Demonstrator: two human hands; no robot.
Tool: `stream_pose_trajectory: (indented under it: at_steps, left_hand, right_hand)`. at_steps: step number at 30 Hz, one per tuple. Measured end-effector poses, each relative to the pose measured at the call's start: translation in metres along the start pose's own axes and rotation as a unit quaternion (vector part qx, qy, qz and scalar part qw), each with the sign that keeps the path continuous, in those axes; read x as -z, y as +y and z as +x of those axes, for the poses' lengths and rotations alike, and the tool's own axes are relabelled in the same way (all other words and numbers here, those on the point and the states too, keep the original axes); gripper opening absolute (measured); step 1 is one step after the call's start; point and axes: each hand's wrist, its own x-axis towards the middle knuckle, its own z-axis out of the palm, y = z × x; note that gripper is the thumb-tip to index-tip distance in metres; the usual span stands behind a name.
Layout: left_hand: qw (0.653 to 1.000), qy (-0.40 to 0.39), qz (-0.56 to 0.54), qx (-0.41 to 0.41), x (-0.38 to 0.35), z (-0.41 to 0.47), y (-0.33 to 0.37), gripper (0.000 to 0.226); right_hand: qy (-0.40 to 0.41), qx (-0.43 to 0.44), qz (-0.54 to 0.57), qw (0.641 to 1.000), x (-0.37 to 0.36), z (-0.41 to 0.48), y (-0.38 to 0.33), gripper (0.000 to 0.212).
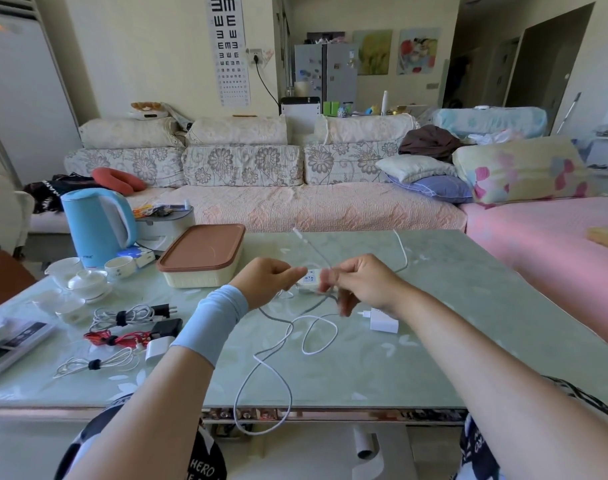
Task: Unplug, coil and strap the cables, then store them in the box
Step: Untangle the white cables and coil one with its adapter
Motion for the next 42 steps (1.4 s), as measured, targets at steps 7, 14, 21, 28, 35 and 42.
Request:
stream_pose_trajectory:
  at_steps: [7, 14, 21, 28, 35, 42]
  left_hand:
    - [0.982, 0.059, -0.18, -0.004, 0.016, -0.006, 0.006, 0.054]
    - [0.991, 0.092, -0.092, -0.017, 0.007, -0.004, 0.006, 0.043]
    - [0.966, 0.221, -0.131, -0.016, 0.007, 0.002, 0.009, 0.044]
    - [0.847, 0.481, -0.146, 0.175, 0.062, 0.006, -0.041, 0.051]
    - [0.917, 0.338, 0.199, 0.075, 0.028, 0.007, -0.033, 0.03]
    - [0.994, -0.074, -0.068, -0.05, -0.032, -0.016, 0.027, 0.028]
  right_hand:
    - [0.22, -0.233, -0.414, 0.852, 0.042, 0.012, 0.024, 0.015]
    - [0.061, -0.008, -0.393, 0.918, 0.012, 0.007, 0.021, 0.069]
    - [-0.213, -0.067, -0.025, 0.974, -0.008, 0.004, 0.008, 0.018]
    - [-0.238, -0.236, -0.196, 0.921, 0.027, -0.002, 0.035, 0.023]
    - [-0.122, -0.22, -0.056, 0.966, 0.01, 0.002, 0.01, 0.027]
    - [-0.068, -0.096, -0.05, 0.992, -0.005, 0.011, 0.008, 0.028]
